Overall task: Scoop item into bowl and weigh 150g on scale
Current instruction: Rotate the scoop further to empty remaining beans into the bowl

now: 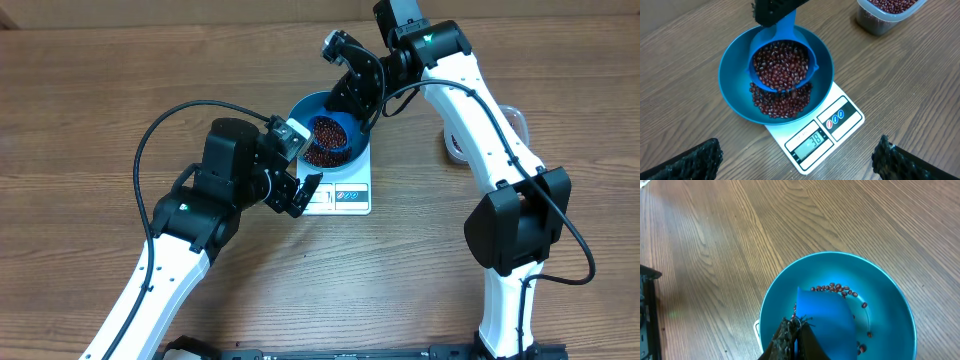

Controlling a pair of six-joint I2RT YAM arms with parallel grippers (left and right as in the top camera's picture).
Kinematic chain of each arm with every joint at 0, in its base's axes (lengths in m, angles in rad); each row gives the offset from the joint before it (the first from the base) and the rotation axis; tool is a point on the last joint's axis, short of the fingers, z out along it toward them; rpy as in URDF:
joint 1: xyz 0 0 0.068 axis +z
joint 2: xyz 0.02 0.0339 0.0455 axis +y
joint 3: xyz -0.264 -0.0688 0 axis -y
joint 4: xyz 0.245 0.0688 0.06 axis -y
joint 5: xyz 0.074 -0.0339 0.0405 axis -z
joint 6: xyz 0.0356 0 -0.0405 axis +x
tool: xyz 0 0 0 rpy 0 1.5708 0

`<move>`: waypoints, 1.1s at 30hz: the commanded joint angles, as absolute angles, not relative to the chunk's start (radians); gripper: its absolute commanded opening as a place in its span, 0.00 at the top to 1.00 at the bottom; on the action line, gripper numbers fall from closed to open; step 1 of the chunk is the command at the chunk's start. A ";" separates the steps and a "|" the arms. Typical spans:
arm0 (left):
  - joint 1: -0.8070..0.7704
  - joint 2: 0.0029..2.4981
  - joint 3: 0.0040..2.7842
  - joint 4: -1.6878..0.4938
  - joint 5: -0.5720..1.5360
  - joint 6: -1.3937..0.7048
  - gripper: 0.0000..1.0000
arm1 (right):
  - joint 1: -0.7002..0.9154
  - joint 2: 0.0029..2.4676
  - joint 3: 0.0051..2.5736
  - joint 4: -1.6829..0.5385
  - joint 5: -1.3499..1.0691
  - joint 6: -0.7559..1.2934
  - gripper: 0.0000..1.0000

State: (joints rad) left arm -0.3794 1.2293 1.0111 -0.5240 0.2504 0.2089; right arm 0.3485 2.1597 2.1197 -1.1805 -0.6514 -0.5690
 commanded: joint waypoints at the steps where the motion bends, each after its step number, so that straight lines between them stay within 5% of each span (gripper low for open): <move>1: -0.380 1.232 1.035 -0.522 0.252 0.203 0.00 | 0.353 2.139 2.156 -1.174 -0.687 -0.617 0.96; 33: -0.380 1.232 1.035 -0.522 0.252 0.202 0.01 | 0.353 2.139 2.156 -1.136 -0.760 -0.875 0.96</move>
